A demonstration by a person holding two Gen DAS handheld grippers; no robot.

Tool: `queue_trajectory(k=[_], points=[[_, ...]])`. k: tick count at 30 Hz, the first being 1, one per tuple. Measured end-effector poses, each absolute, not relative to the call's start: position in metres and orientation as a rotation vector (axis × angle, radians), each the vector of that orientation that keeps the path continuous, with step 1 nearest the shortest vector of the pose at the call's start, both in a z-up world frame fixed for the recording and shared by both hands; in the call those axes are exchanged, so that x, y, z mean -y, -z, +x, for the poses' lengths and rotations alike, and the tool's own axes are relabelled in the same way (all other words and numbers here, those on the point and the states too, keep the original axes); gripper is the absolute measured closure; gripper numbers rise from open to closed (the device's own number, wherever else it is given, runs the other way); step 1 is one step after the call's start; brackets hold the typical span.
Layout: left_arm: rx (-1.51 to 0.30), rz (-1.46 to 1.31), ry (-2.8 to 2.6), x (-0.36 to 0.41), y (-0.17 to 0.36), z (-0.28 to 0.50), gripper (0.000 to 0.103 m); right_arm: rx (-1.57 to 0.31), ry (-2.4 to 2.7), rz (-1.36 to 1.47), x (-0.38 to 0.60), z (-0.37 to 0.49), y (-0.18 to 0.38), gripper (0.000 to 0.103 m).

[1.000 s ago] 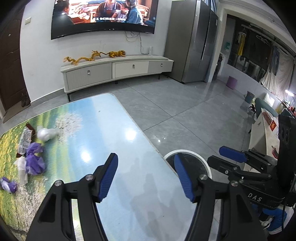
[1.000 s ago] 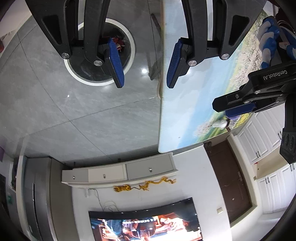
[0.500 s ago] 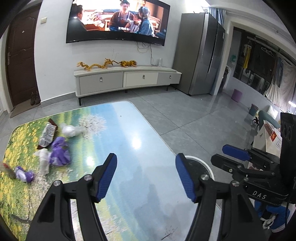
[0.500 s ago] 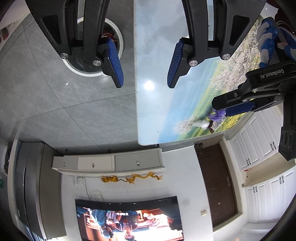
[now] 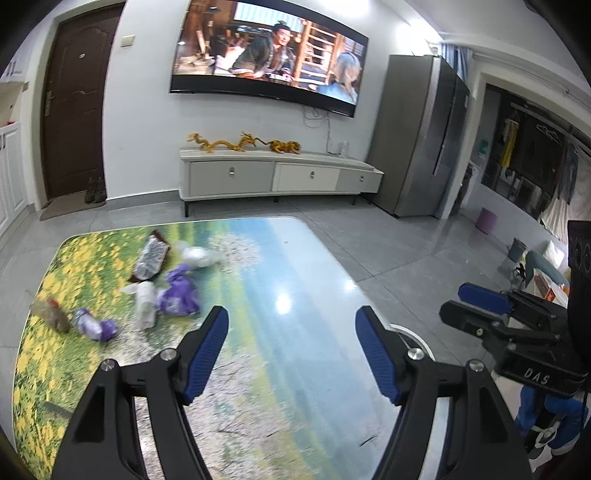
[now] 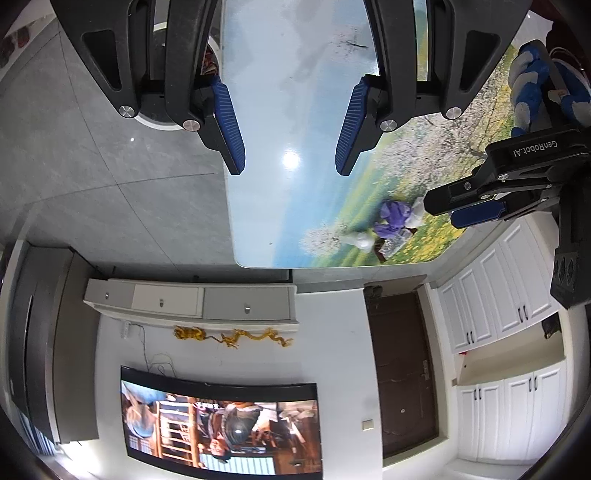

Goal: Collect trash
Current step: 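Move both open grippers back over the trash on the table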

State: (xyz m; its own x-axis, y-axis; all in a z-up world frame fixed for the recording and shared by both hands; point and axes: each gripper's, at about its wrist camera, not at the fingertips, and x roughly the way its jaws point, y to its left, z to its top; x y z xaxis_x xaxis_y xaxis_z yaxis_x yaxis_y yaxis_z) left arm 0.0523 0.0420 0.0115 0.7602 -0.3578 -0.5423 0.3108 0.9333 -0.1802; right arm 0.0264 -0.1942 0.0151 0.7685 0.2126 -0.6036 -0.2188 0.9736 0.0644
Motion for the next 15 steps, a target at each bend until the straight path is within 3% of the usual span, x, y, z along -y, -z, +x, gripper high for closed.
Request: queue_trajectory(k=[15], points=[[-0.639,-0.178,0.131,-0.17,0.032,0.062,0.033,-0.695,-0.323,-0.062,0.148,0.06,-0.011,0.052]])
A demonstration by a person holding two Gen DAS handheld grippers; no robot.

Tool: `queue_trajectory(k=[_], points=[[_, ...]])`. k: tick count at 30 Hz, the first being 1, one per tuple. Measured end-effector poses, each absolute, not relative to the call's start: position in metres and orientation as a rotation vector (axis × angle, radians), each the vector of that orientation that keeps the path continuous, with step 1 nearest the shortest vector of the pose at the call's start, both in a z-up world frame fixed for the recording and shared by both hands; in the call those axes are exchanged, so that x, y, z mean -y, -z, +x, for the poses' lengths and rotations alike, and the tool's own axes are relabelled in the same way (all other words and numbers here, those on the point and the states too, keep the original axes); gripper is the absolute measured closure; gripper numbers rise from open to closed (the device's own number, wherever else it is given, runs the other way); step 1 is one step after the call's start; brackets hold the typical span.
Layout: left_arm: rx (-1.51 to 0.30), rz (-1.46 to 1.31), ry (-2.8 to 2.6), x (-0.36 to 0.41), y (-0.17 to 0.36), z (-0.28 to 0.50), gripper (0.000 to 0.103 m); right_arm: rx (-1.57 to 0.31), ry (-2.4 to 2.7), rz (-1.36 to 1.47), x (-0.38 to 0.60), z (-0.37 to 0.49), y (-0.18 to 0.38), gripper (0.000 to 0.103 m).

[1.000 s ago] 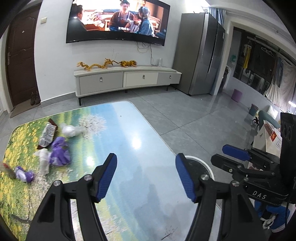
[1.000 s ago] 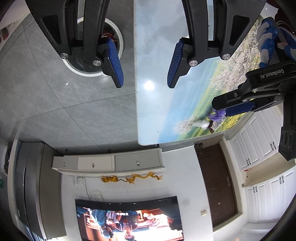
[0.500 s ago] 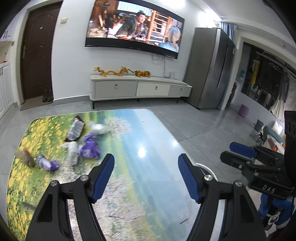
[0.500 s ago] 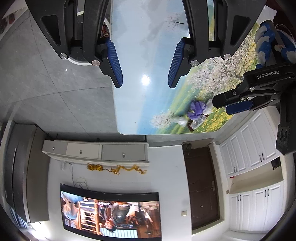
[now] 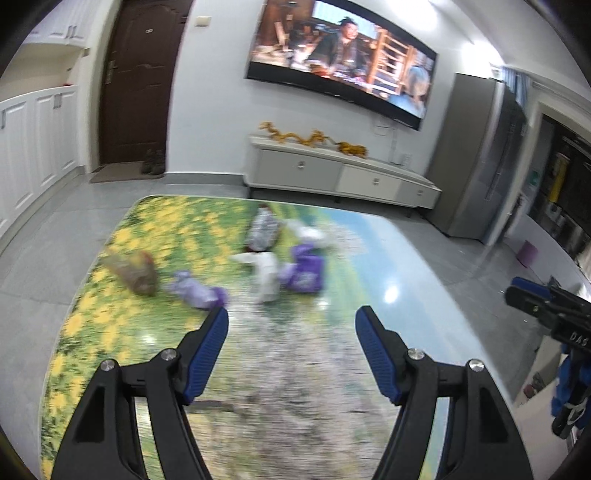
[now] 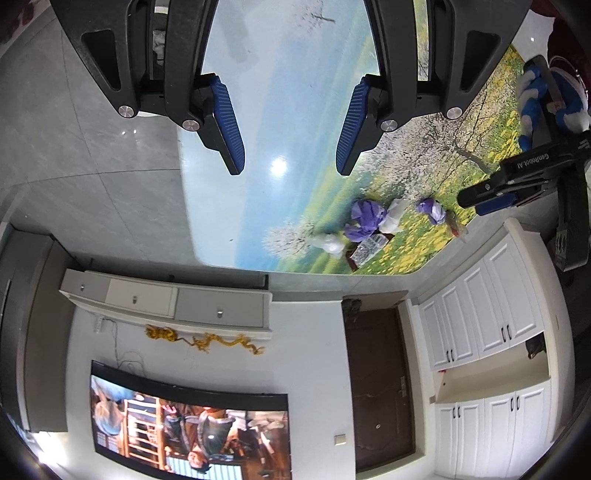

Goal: Collect trash
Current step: 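Grasp the purple glove with the right gripper while the left grasps the clear plastic bag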

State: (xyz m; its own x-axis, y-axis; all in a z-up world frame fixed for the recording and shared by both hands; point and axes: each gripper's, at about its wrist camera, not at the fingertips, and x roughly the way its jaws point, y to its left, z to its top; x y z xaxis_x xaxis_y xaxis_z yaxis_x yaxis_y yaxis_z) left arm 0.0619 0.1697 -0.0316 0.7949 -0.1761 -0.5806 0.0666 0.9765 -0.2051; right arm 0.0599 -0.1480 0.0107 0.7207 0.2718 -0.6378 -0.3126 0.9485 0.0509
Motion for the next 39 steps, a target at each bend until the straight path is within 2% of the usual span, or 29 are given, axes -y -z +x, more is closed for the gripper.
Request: queue_trajectory(k=[14,19,26,31,35,37,39], points=[[-0.706,-0.222,-0.042,-0.251,0.07,0.119,0.034,-0.79,-0.471,-0.067,0.088,0.131,0.025,0.052],[-0.729,-0.224,-0.07,-0.266,0.082,0.146,0.034,-0.801,-0.536,-0.059,0.056,0.162,0.036,0.047],[-0.742,-0.2,-0.069,-0.276,0.09,0.169,0.035,-0.822,-0.587,-0.035,0.02,0.198,0.054,0.045],[-0.743,-0.204,-0.042,-0.278,0.093,0.174,0.047,-0.848,-0.599,0.006,0.005,0.216,0.071,0.045],[-0.765,-0.217,-0.01,-0.277,0.098,0.174,0.066,-0.873,-0.593,0.02,0.0,0.223,0.082,0.047],[-0.768,-0.225,0.004,-0.275,0.098,0.172,0.072,-0.888,-0.593,0.034,0.0,0.224,0.086,0.061],[-0.766,-0.229,0.013,-0.274,0.098,0.171,0.082,-0.897,-0.596,0.042,0.0,0.224,0.089,0.071]])
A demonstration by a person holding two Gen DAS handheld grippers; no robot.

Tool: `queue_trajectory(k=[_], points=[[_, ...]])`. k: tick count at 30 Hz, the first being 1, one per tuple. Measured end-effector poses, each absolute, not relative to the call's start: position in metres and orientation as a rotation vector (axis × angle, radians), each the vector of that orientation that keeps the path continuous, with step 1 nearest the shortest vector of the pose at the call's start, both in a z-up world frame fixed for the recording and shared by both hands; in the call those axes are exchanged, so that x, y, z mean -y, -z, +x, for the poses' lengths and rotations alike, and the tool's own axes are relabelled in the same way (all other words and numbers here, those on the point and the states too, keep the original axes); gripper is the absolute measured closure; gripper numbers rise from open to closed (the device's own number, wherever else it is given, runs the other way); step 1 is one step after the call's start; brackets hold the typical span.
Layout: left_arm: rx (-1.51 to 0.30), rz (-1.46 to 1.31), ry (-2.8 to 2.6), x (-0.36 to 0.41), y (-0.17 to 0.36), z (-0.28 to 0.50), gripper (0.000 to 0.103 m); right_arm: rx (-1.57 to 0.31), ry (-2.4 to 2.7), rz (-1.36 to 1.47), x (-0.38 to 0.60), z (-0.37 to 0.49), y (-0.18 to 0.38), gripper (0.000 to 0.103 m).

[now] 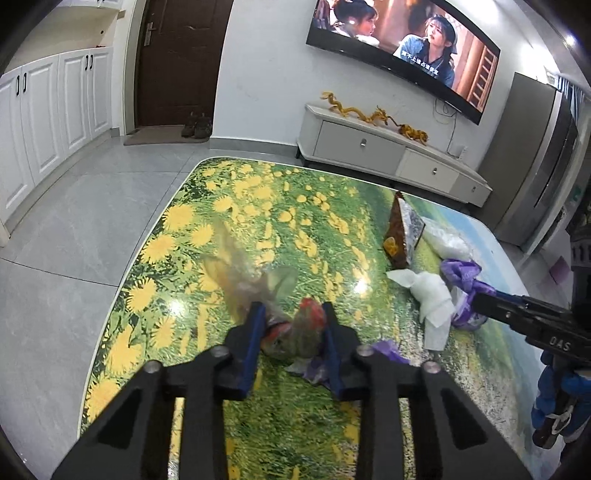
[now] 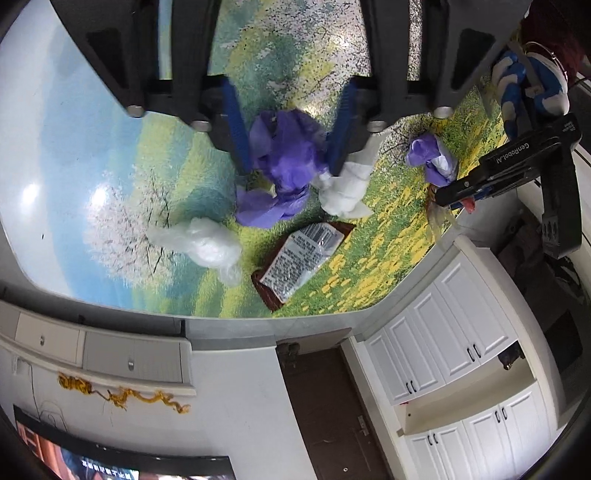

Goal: Collect trash
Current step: 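Grasp the purple glove with the right gripper while the left grasps the clear plastic bag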

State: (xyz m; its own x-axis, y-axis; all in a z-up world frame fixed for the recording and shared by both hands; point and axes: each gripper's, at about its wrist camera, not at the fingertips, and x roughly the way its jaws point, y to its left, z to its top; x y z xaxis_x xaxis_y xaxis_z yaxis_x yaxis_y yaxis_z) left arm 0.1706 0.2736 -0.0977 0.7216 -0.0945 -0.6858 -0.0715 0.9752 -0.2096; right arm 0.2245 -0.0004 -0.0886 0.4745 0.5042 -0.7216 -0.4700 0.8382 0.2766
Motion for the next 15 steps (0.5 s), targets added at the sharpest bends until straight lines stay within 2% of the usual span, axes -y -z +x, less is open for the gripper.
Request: queue_trajectory(k=[4,15], points=[[-0.768,-0.238,0.032,-0.269,0.096,0.162,0.088,-0.894,-0.6,0.051,0.006,0.22,0.088,0.077],[-0.714,-0.236,0.022,-0.265,0.066,0.115,0.091,-0.858,-0.596,0.032,0.035,0.174,0.066,0.079]])
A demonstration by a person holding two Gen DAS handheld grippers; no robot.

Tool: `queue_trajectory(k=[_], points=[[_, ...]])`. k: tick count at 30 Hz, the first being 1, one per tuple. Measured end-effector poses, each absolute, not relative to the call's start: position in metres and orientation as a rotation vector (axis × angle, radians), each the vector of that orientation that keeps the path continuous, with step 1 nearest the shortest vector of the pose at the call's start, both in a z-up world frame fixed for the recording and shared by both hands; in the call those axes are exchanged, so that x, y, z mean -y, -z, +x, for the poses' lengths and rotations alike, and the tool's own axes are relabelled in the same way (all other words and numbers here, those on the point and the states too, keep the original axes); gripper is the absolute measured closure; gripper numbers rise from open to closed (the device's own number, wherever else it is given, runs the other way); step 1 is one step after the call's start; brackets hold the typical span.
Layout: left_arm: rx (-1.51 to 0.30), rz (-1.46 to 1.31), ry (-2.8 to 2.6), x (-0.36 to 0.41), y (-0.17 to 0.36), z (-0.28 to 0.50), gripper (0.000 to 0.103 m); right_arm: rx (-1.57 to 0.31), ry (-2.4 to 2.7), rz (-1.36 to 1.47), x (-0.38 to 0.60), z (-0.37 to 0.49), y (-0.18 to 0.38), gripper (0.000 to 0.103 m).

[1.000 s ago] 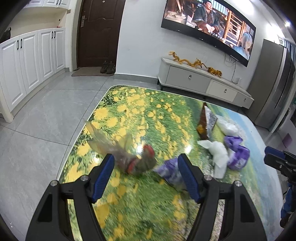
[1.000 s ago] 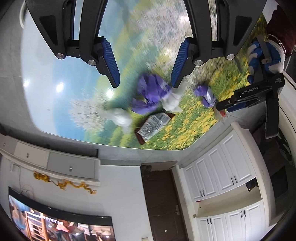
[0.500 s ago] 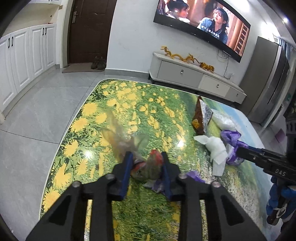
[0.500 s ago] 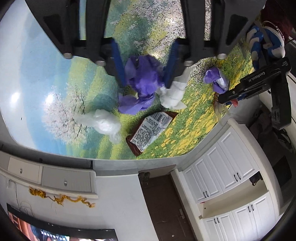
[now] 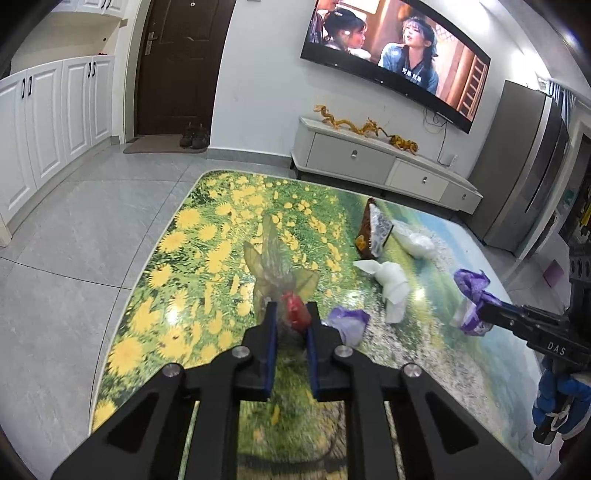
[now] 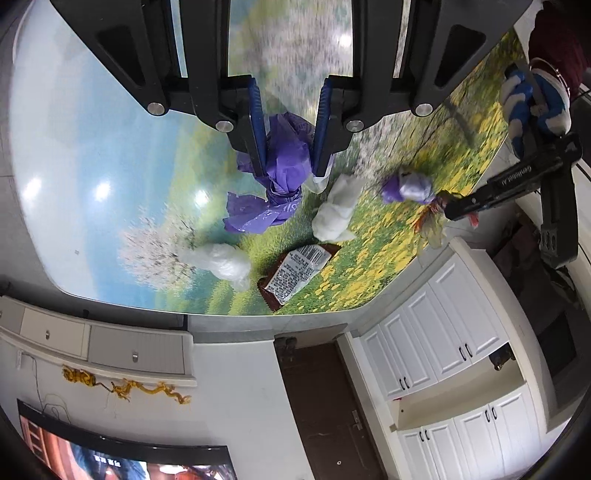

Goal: Collect trash
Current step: 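Carry the glove and plastic bag over the bin and open both grippers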

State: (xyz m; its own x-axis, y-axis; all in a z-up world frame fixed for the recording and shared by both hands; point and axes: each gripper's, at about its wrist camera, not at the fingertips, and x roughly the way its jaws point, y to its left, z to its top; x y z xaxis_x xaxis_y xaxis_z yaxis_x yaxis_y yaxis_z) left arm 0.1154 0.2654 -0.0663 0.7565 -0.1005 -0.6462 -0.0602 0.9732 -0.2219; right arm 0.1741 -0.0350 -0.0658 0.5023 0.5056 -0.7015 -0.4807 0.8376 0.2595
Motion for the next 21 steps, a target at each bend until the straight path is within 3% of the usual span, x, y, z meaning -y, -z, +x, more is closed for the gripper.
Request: queue_trajectory(k=[11,21], points=[[-0.625,-0.172,0.084,-0.224,0.021,0.06,0.091,-0.785,-0.532,0.056,0.09,0.104,0.033,0.079],[-0.573,-0.023,0.182,-0.136,-0.003,0.024,0.091,-0.697,-0.428,0.03,0.145,0.042,0.005,0.079]])
